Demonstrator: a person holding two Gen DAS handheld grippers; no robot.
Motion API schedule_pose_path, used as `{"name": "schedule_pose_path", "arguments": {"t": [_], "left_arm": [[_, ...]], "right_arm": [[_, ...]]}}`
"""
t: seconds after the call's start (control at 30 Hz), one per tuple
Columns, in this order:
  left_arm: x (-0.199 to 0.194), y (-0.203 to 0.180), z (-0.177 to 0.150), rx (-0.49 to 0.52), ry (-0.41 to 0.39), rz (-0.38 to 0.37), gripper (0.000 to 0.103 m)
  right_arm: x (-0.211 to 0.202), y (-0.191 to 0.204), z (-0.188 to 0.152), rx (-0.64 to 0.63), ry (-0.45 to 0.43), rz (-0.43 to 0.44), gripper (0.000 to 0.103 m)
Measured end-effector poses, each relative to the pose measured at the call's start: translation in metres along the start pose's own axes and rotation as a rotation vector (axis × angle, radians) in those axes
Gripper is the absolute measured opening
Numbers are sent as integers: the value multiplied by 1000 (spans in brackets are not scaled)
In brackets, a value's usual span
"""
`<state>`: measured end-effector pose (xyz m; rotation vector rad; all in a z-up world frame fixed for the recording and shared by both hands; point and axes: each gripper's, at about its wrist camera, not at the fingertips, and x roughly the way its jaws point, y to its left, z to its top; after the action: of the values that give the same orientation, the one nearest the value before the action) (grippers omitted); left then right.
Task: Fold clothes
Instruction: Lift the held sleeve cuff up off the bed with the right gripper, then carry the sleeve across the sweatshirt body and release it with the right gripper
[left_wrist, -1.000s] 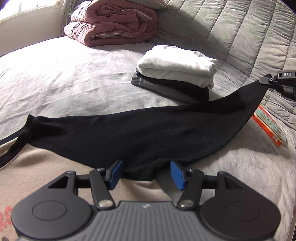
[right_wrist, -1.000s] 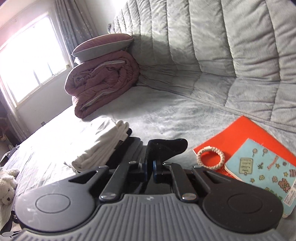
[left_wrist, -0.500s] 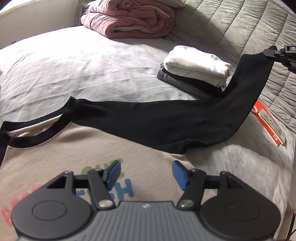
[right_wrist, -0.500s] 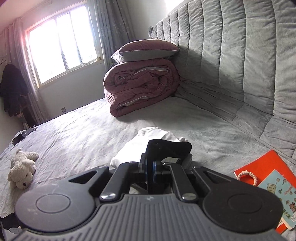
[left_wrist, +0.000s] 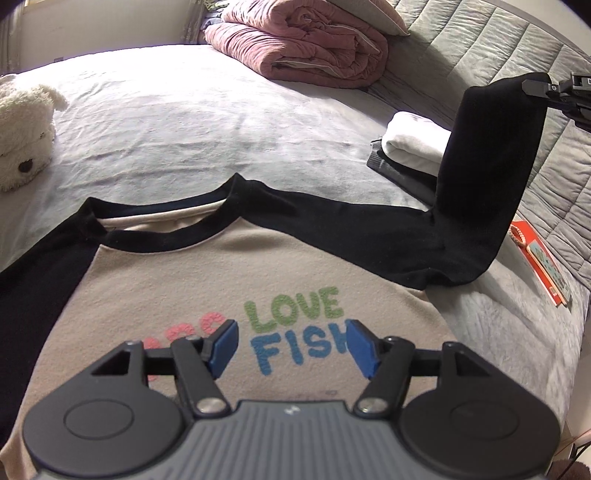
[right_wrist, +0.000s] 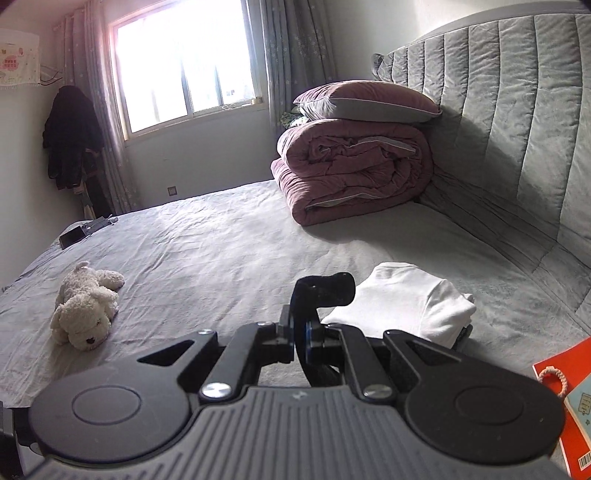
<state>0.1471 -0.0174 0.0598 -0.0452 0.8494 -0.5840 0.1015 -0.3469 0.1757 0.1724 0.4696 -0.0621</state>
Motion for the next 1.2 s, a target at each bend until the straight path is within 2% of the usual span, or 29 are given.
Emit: {"name": "schedule_pose_path", "arguments": {"t": [0.33, 0.63, 1.1, 1.2], "left_arm": [[-34, 48, -5, -101, -80, 2, 65], [-55, 93, -17, -191, -128, 48, 63], [-68, 151, -37, -314, -168, 53, 63], [-68, 163, -41, -369, -185, 15, 52]], "right_arm": [[10, 73, 1, -96, 27, 69, 8], [23, 140, -9, -152, 62, 152, 8], [60, 223, -61, -170, 164, 282, 8], [68, 233, -76, -167, 188, 307, 8]]}}
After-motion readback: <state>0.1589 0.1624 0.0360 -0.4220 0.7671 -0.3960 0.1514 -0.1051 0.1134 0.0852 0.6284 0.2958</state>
